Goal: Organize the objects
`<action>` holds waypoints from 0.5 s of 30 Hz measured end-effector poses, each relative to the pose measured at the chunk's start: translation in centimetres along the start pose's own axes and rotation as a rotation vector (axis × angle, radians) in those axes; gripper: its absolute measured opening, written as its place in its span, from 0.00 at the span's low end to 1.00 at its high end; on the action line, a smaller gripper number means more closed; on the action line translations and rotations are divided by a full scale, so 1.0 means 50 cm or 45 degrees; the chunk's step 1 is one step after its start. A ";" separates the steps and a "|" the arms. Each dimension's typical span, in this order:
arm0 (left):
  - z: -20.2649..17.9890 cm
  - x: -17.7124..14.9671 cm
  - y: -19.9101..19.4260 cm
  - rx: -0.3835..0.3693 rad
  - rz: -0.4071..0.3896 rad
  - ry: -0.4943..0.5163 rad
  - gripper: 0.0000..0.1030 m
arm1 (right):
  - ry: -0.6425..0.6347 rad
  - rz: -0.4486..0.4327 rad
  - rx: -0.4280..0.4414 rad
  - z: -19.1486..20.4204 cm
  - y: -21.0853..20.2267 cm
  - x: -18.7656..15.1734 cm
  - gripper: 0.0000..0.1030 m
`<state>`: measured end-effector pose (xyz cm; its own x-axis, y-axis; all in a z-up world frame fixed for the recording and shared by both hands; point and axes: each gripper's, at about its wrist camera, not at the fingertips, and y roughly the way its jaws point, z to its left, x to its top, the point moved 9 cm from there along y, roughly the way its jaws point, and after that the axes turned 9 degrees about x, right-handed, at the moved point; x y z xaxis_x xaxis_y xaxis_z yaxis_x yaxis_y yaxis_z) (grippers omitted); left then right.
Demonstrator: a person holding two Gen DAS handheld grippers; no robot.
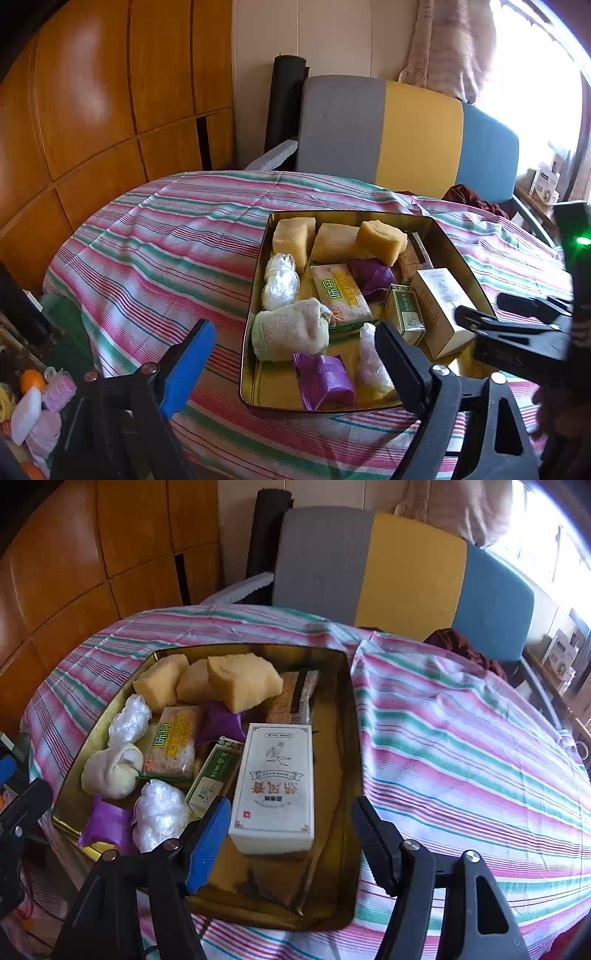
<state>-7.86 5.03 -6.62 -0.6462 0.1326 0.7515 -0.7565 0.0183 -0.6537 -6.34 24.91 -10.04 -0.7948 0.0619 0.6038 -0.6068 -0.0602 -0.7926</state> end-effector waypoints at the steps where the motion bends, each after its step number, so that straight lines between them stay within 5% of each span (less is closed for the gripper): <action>1: -0.001 0.001 -0.003 0.006 -0.006 -0.002 0.90 | -0.002 -0.021 -0.010 -0.001 -0.014 -0.003 0.67; 9: -0.011 0.010 -0.032 0.018 -0.055 -0.025 1.00 | 0.003 -0.326 -0.088 -0.007 -0.172 0.011 0.69; 15: -0.014 0.015 -0.056 0.043 -0.089 -0.018 1.00 | 0.025 -0.277 -0.040 0.010 -0.138 -0.002 0.70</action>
<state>-6.16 5.80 -4.30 -0.5927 0.1183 0.7967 -0.8028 -0.0067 -0.5962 -2.09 24.81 -4.58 -0.6445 0.0893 0.7593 -0.7630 -0.0123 -0.6462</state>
